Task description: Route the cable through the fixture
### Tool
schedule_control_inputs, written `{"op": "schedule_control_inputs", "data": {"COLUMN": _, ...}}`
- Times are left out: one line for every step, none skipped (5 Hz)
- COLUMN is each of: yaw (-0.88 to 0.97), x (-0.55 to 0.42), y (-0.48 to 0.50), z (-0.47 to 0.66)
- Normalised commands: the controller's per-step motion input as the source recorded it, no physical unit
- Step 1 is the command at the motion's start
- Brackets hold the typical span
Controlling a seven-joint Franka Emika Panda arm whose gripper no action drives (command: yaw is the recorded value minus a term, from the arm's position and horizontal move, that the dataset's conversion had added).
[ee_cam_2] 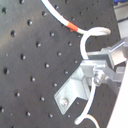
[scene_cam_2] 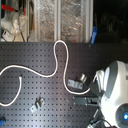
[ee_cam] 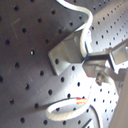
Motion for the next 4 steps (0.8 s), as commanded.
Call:
{"op": "schedule_control_inputs", "data": {"yaw": 0.63, "x": -0.132, "y": 0.091, "z": 0.12}}
{"op": "schedule_control_inputs", "data": {"yaw": 0.53, "x": -0.281, "y": 0.069, "z": 0.03}}
{"op": "schedule_control_inputs", "data": {"yaw": 0.03, "x": 0.040, "y": 0.108, "z": 0.18}}
{"op": "schedule_control_inputs", "data": {"yaw": -0.02, "x": 0.210, "y": 0.138, "z": 0.09}}
